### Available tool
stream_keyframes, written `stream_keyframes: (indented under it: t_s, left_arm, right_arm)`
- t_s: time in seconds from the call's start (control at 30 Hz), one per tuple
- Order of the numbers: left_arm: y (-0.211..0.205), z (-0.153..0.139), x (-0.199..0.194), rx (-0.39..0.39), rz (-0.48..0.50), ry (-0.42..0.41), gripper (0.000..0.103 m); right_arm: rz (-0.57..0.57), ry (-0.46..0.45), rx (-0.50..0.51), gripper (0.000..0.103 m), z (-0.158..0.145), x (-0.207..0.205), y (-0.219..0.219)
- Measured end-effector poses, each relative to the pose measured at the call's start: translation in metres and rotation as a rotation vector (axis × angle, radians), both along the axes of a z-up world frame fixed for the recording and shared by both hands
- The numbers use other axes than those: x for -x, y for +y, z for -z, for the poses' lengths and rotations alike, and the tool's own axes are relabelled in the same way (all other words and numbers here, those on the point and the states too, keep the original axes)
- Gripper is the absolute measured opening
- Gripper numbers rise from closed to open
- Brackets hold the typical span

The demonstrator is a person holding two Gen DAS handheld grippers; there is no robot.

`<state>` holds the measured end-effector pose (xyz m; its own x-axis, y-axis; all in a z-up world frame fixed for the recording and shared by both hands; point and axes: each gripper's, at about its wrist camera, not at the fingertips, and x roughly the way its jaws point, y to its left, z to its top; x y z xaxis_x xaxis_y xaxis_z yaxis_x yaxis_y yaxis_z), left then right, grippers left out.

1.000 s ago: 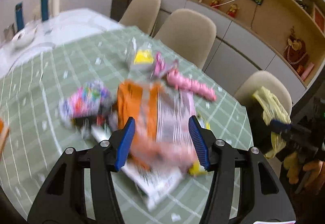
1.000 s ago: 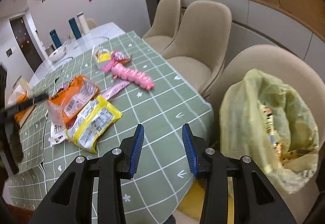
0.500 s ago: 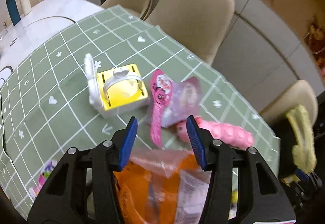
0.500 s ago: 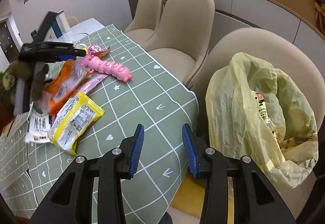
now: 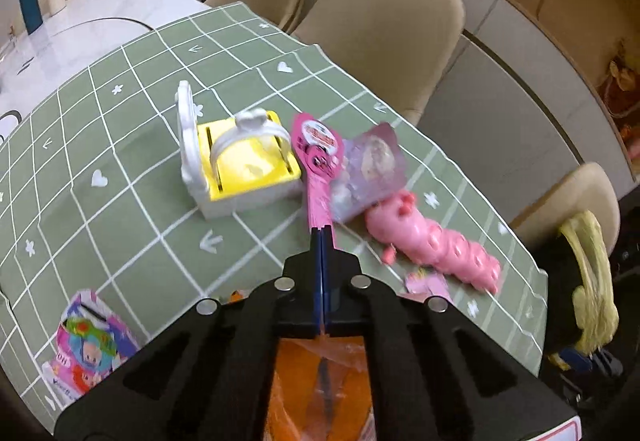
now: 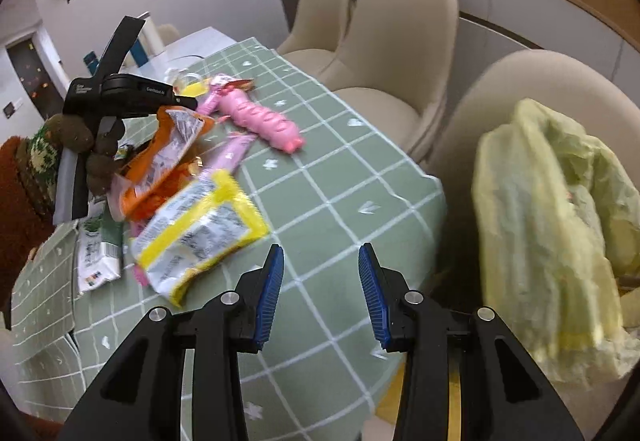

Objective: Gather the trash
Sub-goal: 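Grasp the orange snack bag with the left tool while the right grasps a pink wrapper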

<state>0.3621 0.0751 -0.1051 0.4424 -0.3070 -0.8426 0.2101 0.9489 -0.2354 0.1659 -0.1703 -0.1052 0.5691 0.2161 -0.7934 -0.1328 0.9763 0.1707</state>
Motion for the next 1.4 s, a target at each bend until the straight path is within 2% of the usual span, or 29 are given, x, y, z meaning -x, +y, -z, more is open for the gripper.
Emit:
stream_keyframes:
  t_s: [0.1, 0.23, 0.37, 0.5, 0.57, 0.73, 0.77, 0.8, 0.83, 0.9, 1.03, 1.2, 1.33, 1.4]
  left_arm:
    - [0.003, -0.008, 0.012, 0.045, 0.025, -0.002, 0.001]
    - [0.013, -0.028, 0.032, 0.108, 0.019, -0.042, 0.029]
    - [0.030, -0.050, 0.064, 0.085, -0.051, -0.116, 0.035]
    - [0.050, -0.055, 0.097, 0.100, -0.111, -0.143, 0.037]
    - [0.060, -0.053, 0.114, 0.095, -0.140, -0.148, 0.038]
    - [0.083, -0.043, 0.158, 0.115, -0.239, -0.134, 0.039]
    - [0.084, -0.043, 0.162, 0.116, -0.250, -0.133, 0.039]
    - [0.087, -0.041, 0.169, 0.116, -0.263, -0.129, 0.039]
    - [0.089, -0.039, 0.173, 0.113, -0.268, -0.124, 0.039]
    - [0.091, -0.036, 0.178, 0.113, -0.269, -0.112, 0.040]
    - [0.094, -0.030, 0.184, 0.145, -0.273, -0.084, 0.043]
    - [0.083, -0.030, 0.184, 0.205, -0.264, -0.065, 0.045]
    - [0.065, -0.034, 0.182, 0.199, -0.232, -0.077, 0.048]
    - [0.060, -0.033, 0.178, 0.184, -0.249, -0.074, 0.049]
  right_arm:
    - [-0.063, -0.047, -0.018, 0.037, -0.014, -0.022, 0.017]
    - [-0.166, -0.148, -0.078, 0.037, -0.033, -0.070, 0.044]
    - [-0.183, -0.098, -0.078, 0.037, -0.032, -0.128, 0.071]
    - [-0.102, -0.106, 0.030, 0.037, -0.022, -0.177, 0.095]
    - [-0.099, -0.075, -0.016, 0.037, -0.013, -0.200, 0.098]
    - [-0.069, 0.083, -0.182, 0.037, 0.023, -0.245, 0.098]
    - [-0.064, 0.111, -0.201, 0.036, 0.030, -0.250, 0.097]
    - [-0.070, 0.134, -0.221, 0.031, 0.036, -0.253, 0.098]
    - [-0.086, 0.146, -0.247, 0.015, 0.038, -0.253, 0.099]
    - [-0.104, 0.130, -0.255, 0.006, 0.032, -0.246, 0.097]
    - [-0.108, 0.059, -0.257, 0.004, 0.000, -0.224, 0.084]
    - [-0.098, -0.016, -0.214, 0.003, -0.042, -0.172, 0.060]
    - [-0.071, -0.042, -0.160, 0.003, -0.054, -0.125, 0.040]
    - [-0.064, -0.055, -0.142, 0.003, -0.055, -0.097, 0.032]
